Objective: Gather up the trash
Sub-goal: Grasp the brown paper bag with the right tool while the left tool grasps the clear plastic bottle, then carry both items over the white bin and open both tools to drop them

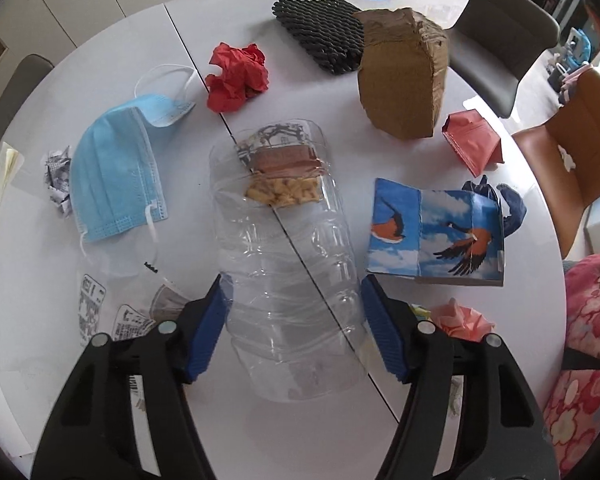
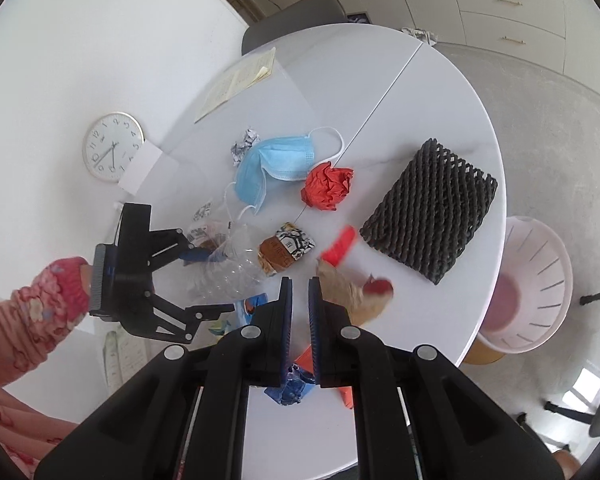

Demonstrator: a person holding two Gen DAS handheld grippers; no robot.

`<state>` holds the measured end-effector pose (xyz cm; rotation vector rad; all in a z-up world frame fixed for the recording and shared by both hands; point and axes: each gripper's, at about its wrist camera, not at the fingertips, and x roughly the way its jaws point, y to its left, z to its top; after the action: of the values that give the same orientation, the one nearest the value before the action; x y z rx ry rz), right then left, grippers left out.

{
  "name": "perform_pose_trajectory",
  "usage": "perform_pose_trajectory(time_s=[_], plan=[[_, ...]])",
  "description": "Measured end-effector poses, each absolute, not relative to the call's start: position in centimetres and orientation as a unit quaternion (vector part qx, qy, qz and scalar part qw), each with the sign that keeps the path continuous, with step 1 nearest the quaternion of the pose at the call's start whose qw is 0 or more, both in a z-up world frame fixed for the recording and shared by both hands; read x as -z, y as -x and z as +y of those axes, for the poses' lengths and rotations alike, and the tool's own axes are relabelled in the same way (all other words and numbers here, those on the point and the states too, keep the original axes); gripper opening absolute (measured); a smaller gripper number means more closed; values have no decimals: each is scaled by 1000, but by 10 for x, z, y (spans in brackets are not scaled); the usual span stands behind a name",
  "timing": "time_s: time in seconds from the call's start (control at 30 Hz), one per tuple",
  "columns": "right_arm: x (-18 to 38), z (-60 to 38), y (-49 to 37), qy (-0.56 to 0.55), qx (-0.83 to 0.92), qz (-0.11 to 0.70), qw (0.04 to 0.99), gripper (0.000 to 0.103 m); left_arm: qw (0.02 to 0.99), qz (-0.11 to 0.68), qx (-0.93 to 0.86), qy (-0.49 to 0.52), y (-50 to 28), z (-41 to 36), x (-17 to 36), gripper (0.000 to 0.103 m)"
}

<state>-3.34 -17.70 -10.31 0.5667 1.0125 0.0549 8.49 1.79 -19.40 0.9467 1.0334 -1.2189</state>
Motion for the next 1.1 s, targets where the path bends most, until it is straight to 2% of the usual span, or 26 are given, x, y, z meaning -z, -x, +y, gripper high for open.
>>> perform_pose_trajectory(time_s=[0.07,0.17,0.2,0.23,0.27,0.3,0.4,0.67,0.7,0.73,0.8,0.87,0.97,1.1], plan=[[106,-178,33,-264,-22,484,834,9,603,451,526,-397,-86,23,193,63],[107,-175,30,-255,-22,486,835,16,615,451,520,-385,-86,30,190,63],[107,-173,29,-246,-16,488,837,35,622,451,517,-378,-86,33,188,63],[109,-172,29,-235,-8,491,839,49,627,452,514,-372,-87,39,185,63],[110,-170,30,-221,9,491,842,72,633,453,511,-365,-86,45,182,63],[110,-168,31,-209,26,489,847,86,638,454,509,-357,-86,48,180,63],[121,-161,32,-216,50,479,849,95,658,452,499,-337,-82,59,172,63],[186,-148,11,-248,124,490,827,96,693,456,471,-300,-69,87,158,63],[190,-149,9,-251,129,487,826,93,697,458,467,-293,-69,90,156,63],[191,-150,7,-252,130,484,828,89,703,460,462,-282,-67,96,152,63],[192,-152,4,-261,123,482,827,59,715,461,453,-267,-64,102,145,63],[193,-157,2,-285,101,478,824,48,728,459,442,-253,-61,108,137,63],[186,-158,4,-294,79,468,829,43,748,457,423,-229,-54,117,123,63],[165,-166,8,-319,30,441,839,42,774,449,397,-204,-39,118,102,63]])
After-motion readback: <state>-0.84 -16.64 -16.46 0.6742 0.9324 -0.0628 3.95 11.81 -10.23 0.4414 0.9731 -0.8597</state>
